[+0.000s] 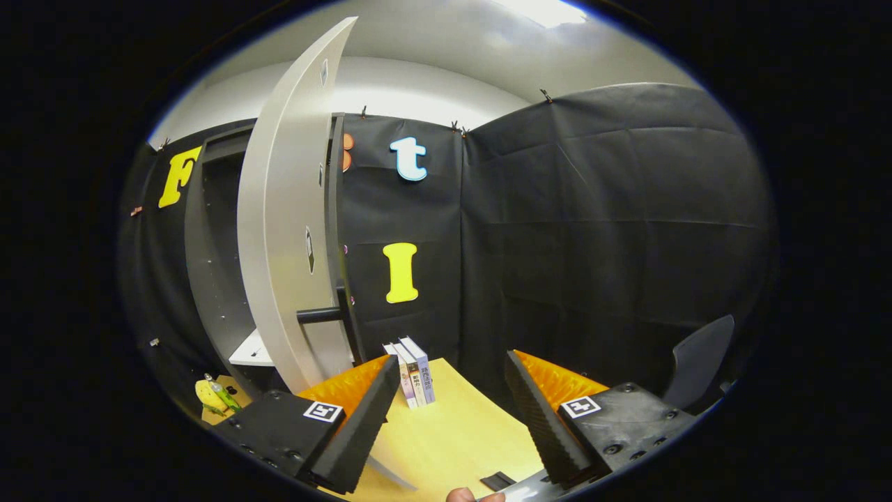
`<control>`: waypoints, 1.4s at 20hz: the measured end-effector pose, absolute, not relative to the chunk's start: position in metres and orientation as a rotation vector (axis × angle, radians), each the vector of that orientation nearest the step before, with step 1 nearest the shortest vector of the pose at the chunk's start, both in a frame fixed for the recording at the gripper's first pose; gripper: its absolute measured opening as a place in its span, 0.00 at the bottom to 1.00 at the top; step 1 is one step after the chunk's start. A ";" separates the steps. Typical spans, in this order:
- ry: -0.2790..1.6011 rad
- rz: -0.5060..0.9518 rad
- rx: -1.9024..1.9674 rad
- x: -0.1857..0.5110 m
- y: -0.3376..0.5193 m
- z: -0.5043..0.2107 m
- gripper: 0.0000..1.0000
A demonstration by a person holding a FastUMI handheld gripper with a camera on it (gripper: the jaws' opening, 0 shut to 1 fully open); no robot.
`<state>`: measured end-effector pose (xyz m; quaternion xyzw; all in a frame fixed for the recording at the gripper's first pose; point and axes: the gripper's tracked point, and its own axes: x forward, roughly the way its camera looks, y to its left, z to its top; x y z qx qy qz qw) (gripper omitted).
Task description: Open the shoe cabinet door, grab the shoes and put them into the shoe cabinet, then close the shoe cabinet door.
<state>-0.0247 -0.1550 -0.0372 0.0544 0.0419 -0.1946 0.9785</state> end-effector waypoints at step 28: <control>0.130 -0.138 0.186 -0.009 0.018 -0.044 0.98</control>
